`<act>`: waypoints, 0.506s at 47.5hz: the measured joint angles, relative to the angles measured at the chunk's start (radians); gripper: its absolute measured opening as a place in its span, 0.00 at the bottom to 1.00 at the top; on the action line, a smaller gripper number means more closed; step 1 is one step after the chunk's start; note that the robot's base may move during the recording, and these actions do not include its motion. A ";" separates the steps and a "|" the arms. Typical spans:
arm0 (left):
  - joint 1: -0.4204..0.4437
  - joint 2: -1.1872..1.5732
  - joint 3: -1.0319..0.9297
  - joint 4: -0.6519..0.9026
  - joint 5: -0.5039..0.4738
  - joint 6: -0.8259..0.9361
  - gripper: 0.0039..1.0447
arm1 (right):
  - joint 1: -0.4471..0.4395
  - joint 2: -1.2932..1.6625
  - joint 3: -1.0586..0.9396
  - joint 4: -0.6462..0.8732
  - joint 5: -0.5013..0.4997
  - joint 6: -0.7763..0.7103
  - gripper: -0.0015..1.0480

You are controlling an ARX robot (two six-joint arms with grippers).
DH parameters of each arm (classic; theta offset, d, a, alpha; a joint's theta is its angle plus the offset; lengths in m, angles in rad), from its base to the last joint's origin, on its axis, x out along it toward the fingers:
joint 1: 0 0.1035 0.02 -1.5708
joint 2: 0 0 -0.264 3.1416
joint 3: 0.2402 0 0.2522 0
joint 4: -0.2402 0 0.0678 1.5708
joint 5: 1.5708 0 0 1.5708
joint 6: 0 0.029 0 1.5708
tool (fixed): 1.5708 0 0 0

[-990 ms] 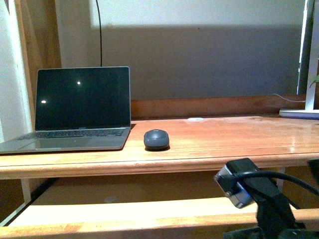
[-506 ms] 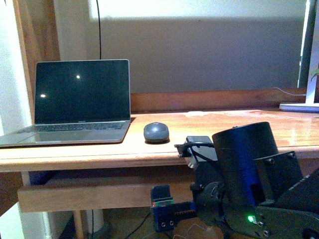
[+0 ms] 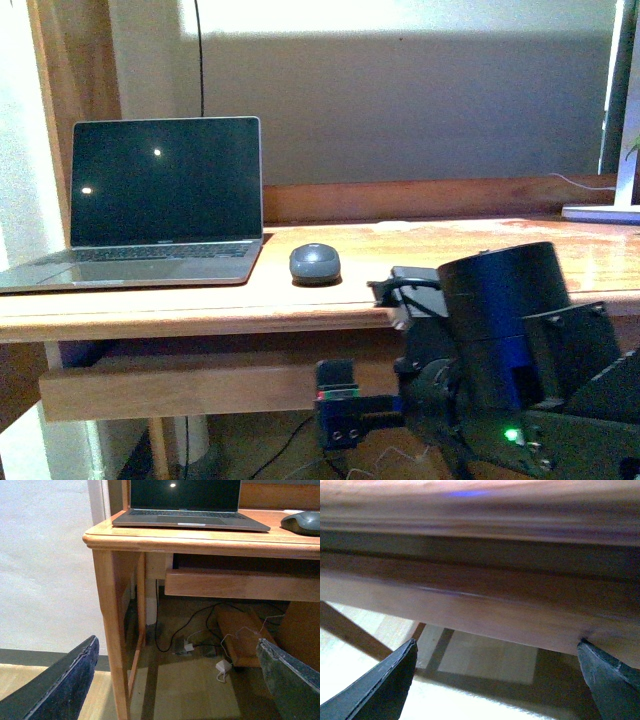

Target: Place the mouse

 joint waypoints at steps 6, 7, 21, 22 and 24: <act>0.000 0.000 0.000 0.000 0.000 0.000 0.93 | -0.056 -0.134 -0.080 -0.029 0.014 0.051 0.93; 0.000 0.000 0.000 0.000 0.000 0.000 0.93 | -0.060 -0.146 -0.088 -0.033 0.013 0.055 0.93; 0.000 0.000 0.000 0.000 0.000 0.000 0.93 | -0.137 -0.532 -0.325 -0.098 -0.022 0.164 0.93; 0.000 0.000 0.000 0.000 0.000 0.000 0.93 | -0.141 -0.565 -0.345 -0.098 -0.022 0.171 0.93; 0.000 0.000 0.000 0.000 0.000 0.000 0.93 | -0.144 -0.631 -0.382 -0.101 -0.025 0.185 0.93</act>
